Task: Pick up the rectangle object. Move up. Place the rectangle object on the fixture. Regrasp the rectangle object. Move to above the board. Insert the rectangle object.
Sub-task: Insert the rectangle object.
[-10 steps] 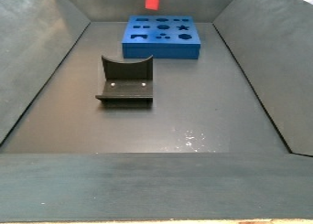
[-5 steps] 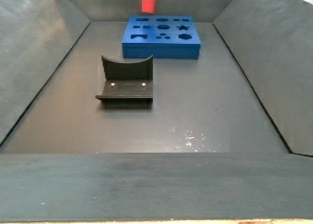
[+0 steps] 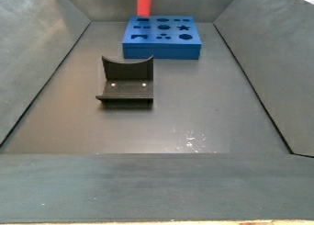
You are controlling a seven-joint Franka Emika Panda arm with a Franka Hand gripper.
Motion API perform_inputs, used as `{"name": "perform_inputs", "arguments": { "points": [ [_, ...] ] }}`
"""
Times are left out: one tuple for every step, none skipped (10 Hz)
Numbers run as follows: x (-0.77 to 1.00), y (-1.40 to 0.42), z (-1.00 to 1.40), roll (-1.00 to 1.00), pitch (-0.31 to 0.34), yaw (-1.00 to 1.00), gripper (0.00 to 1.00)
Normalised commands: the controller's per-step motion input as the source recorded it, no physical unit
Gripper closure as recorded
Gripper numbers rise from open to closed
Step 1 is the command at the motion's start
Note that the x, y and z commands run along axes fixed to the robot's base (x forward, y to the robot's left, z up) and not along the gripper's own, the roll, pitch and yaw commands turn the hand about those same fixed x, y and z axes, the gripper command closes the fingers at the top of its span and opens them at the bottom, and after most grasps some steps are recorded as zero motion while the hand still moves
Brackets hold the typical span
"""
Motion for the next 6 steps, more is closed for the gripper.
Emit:
{"name": "perform_inputs", "arguments": {
  "points": [
    [0.11,-0.05,-0.13,0.03,0.0,0.09,1.0],
    [0.14,-0.06,-0.21,0.09,0.0,0.21,1.0],
    [0.07,-0.05,-0.21,0.0,0.0,0.17,1.0],
    [0.0,0.0,0.0,0.0,0.0,0.01,1.0],
    [0.0,-0.09,-0.13,0.03,0.0,0.16,1.0],
    [0.0,-0.08,-0.16,0.05,0.0,0.2,1.0]
  ]
}}
